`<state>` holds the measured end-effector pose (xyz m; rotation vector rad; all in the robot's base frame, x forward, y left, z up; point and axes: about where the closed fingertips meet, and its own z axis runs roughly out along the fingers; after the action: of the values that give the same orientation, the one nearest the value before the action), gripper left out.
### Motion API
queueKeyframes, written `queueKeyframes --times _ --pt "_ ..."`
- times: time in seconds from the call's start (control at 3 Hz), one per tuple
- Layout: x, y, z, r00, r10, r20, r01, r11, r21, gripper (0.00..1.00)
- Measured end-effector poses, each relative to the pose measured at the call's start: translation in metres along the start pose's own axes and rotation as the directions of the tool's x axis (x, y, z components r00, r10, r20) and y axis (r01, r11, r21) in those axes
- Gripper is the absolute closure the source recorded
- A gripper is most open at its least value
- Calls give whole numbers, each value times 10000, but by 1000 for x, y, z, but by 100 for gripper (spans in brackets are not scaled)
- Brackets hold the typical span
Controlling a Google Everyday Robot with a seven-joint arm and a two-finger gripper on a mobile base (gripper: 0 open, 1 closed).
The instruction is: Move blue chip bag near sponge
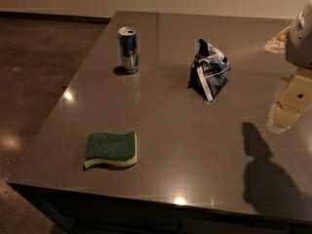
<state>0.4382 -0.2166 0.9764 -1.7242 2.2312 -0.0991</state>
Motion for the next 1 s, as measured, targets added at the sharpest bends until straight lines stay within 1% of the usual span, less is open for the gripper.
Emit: queueKeyframes --times 0.33,0.67,1.0 --pt "0 0 0 10000 0 1 0 10000 2 0" --pt "-5 -9 2 9998 -94 178 91 9998 163 0" --pt "-15 -35 18 9982 -385 461 376 9991 211 0"
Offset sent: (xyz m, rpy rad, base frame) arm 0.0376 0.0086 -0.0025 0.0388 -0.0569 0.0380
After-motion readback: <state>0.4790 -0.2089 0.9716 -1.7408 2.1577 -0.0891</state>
